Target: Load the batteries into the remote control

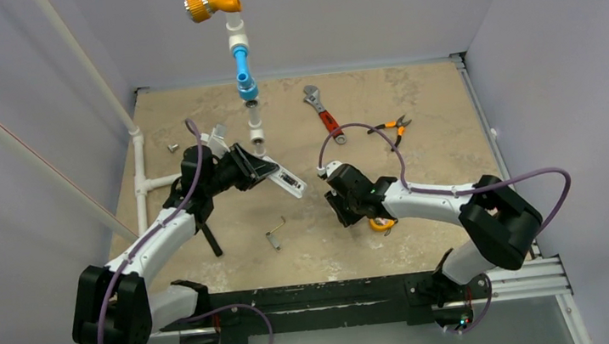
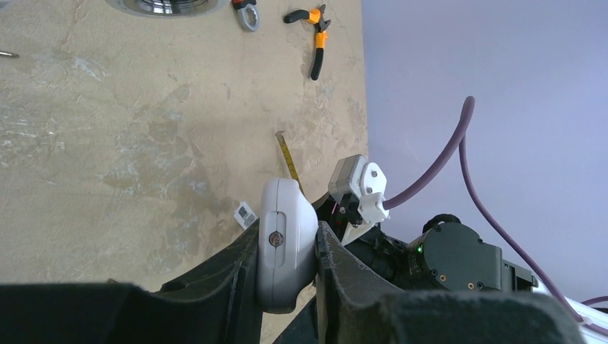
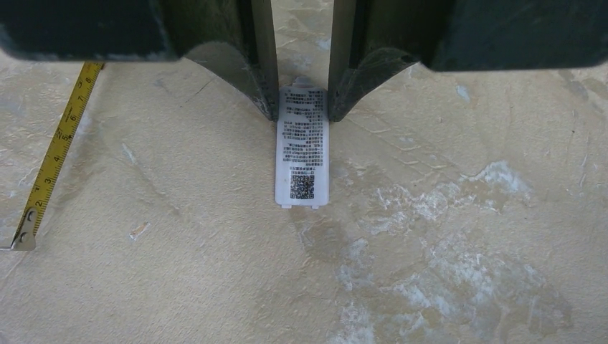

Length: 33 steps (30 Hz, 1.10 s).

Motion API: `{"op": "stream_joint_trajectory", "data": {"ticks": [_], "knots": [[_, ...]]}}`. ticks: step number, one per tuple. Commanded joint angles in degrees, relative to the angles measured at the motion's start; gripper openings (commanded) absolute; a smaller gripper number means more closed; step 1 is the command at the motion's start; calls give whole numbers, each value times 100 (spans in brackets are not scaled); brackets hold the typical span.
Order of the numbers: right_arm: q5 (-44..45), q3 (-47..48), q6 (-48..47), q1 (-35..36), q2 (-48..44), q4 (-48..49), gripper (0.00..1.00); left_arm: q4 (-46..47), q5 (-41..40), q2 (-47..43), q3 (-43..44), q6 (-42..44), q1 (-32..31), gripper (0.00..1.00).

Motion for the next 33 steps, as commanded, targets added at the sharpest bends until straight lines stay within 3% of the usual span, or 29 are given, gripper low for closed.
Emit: {"op": "stream_joint_trajectory", "data": {"ticks": [1, 5, 14, 23, 33], "knots": [[23, 138, 13, 44, 78, -82, 24, 380, 112, 14, 113, -61, 48, 0], [-309, 158, -176, 44, -9, 24, 20, 442, 129, 64, 113, -89, 47, 0], [-172, 250, -189, 46, -741, -21, 19, 737, 219, 204, 138, -254, 45, 0], [410, 732, -640, 44, -1295, -629, 20, 855, 232, 296, 156, -284, 45, 0], [-37, 1396, -1061, 43, -1887, -1102, 19, 990, 330, 345, 125, -315, -13, 0]]}}
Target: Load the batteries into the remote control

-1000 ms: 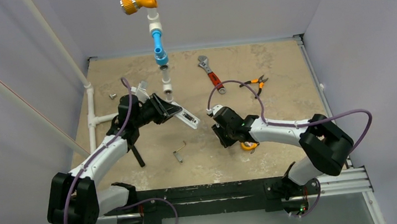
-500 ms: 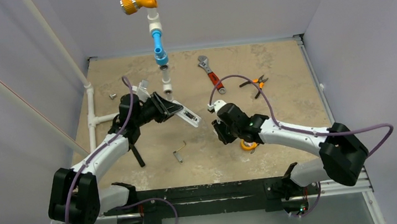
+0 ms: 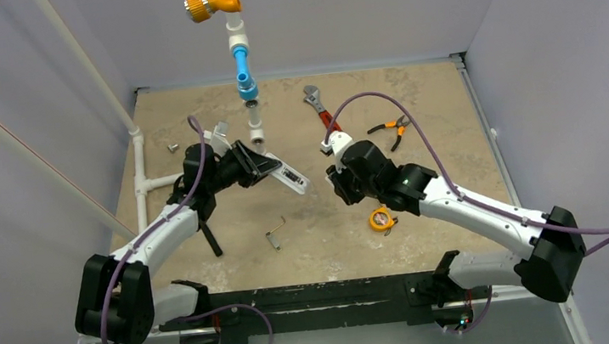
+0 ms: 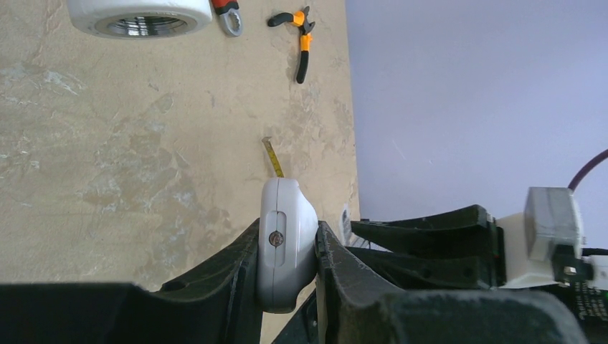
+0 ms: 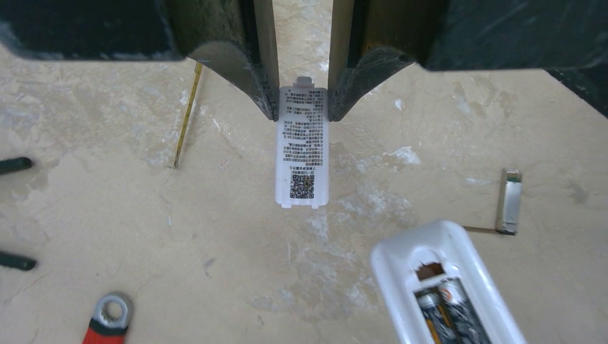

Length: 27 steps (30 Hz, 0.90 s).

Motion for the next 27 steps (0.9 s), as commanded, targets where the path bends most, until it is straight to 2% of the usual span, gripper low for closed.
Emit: {"op": "stream_joint_trajectory", "data": {"ticks": [1, 8, 21, 27], "knots": [[-367, 538, -399, 21, -294, -215, 20, 478, 182, 70, 129, -114, -33, 0], [-877, 843, -906, 20, -249, -353, 20, 677, 302, 279, 229, -123, -384, 0], [-1588, 880, -795, 18, -101, -44, 19, 1098, 356, 371, 199, -176, -636, 0], [-1789, 919, -773, 21, -116, 53, 19, 1928, 418, 459, -67, -369, -706, 0]]}}
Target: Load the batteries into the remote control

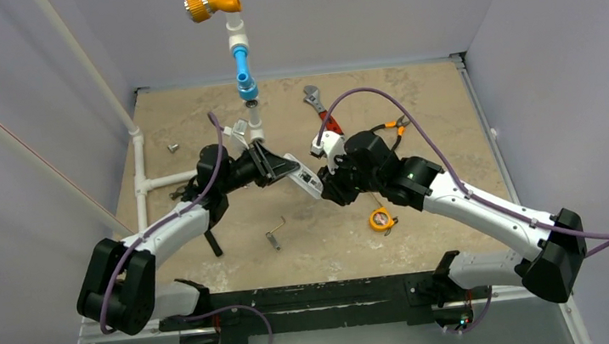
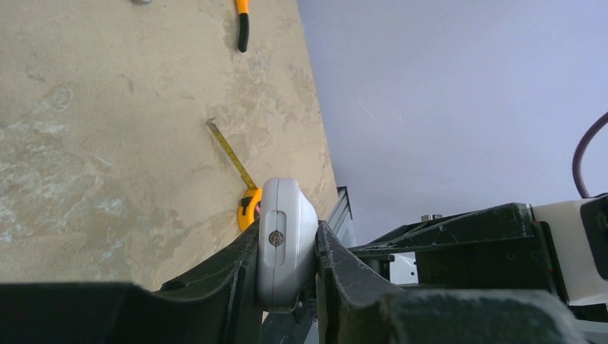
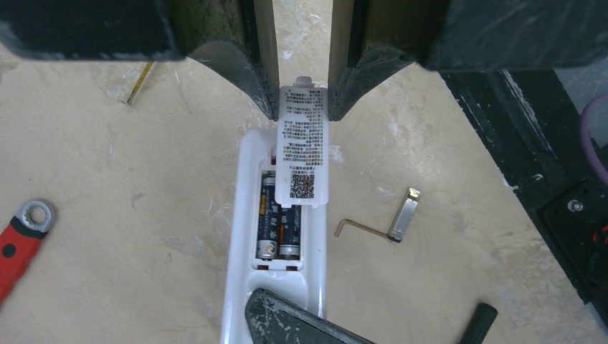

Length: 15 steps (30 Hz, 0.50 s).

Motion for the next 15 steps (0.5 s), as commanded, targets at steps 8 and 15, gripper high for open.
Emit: {"op": "stream_joint_trajectory", "data": {"ticks": [8, 15], "knots": [[-295, 241, 250, 18, -76, 445, 19, 1226, 89, 41, -162, -225, -127, 0], [0, 233, 324, 18, -88, 572, 19, 1143, 53, 4, -150, -175, -150, 0]]}}
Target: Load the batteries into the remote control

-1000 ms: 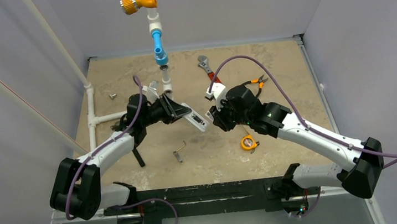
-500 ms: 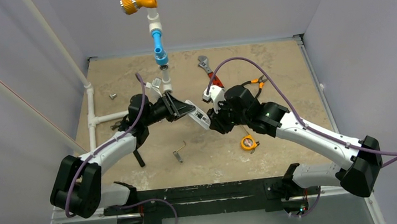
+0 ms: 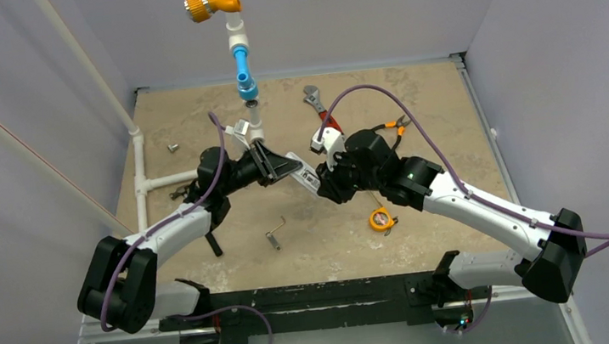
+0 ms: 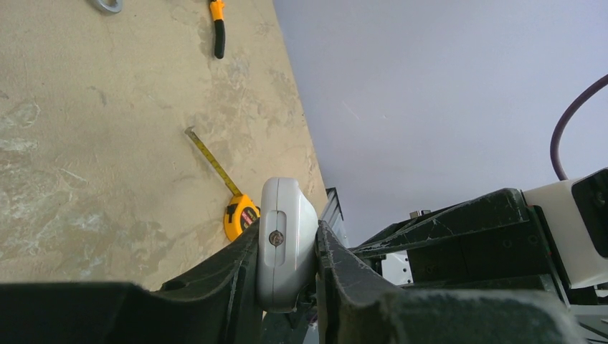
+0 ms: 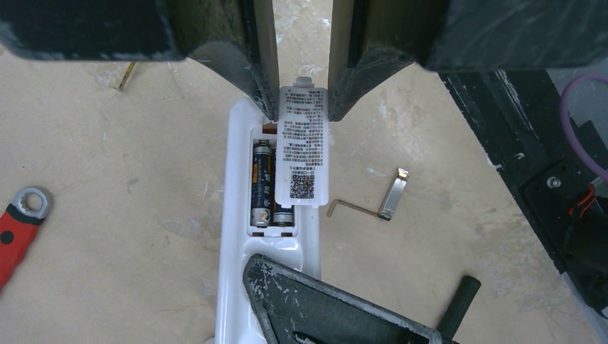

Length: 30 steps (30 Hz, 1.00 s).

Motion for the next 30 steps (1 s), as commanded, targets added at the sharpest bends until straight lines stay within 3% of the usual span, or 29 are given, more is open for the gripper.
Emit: {"op": "stream_joint_trajectory", "data": {"ticks": [1, 10, 19, 30], "knots": [[142, 230, 99, 18, -85, 298, 19, 250, -25, -87, 15, 52, -36, 0], [224, 269, -17, 25, -51, 299, 19, -864, -295, -364, 344, 664, -124, 0], [101, 300, -41, 23, 83, 309, 19, -129, 25, -189, 250, 327, -125, 0], [185, 248, -100, 18, 154, 304, 19, 118, 216, -31, 238, 147, -126, 0]]}}
